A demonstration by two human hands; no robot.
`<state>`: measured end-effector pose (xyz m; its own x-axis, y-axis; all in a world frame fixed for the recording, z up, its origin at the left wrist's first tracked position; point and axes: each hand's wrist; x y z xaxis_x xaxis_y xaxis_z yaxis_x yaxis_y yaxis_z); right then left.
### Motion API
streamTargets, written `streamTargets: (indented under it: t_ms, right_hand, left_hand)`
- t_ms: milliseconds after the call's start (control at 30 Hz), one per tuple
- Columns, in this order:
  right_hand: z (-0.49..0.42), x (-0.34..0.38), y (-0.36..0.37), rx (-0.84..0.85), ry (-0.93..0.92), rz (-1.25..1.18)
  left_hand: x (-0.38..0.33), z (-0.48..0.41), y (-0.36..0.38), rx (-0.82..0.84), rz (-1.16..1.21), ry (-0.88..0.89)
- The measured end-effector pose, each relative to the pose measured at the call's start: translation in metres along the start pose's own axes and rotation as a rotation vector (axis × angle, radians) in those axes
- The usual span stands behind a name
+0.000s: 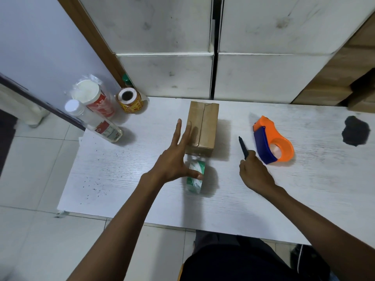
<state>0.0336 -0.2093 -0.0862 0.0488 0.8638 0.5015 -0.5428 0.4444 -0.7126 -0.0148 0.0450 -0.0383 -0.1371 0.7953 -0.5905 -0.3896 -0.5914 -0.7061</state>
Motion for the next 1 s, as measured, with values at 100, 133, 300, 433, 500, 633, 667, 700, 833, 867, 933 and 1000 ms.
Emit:
streamTargets:
  t_ms: [100,133,300,433,500,633,667,700,833,867,933,1000]
  right_hand:
    - [-0.018,0.005,0.002,0.028,0.064,0.09]
    - [-0.019,0.007,0.003,0.03,0.075,0.138]
    - [-0.003,0.039,-0.008,-0.184,-0.042,0.287]
    - [-0.006,0.091,-0.013,-0.117,-0.246,-0.028]
    - [-0.017,0.107,-0.007,-0.042,-0.223,-0.032]
    - [-0.03,0.112,0.001,0.016,-0.176,0.011]
    - [-0.033,0.111,0.001,0.021,-0.177,0.004]
    - [-0.035,0.111,0.001,0.027,-0.185,0.001]
    - [-0.04,0.112,-0.001,0.068,-0.207,0.031]
    - [-0.041,0.113,-0.002,0.074,-0.207,0.034]
    - [-0.042,0.115,-0.002,0.083,-0.19,0.043]
    - [-0.042,0.117,0.001,0.097,-0.175,0.031]
  left_hand:
    - [0.0,0.014,0.01,-0.096,0.08,-0.062]
    - [0.002,0.019,0.013,-0.116,0.142,-0.094]
    - [0.008,0.026,0.03,-0.166,0.446,-0.253]
    - [0.0,0.026,0.042,-0.125,0.711,-0.391]
    - [-0.002,0.028,0.047,-0.081,0.822,-0.382]
    - [-0.004,0.031,0.052,-0.005,0.838,-0.316]
    - [-0.004,0.032,0.052,0.001,0.83,-0.306]
    - [-0.003,0.033,0.052,0.003,0.825,-0.301]
    - [0.003,0.04,0.049,0.002,0.771,-0.28]
    - [0.003,0.042,0.049,-0.002,0.757,-0.276]
    - [0.0,0.044,0.049,-0.004,0.738,-0.27]
    - [-0.003,0.045,0.05,-0.009,0.735,-0.26]
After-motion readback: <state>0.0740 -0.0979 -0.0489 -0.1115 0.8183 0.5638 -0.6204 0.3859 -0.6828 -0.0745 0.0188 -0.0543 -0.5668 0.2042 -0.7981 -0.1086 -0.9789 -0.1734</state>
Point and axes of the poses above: each hand's wrist, its own z-axis away from the middle knuckle, its own y-axis out of the palm, x = y × z, and after that the axes turned 7 degrees about x, right-handed
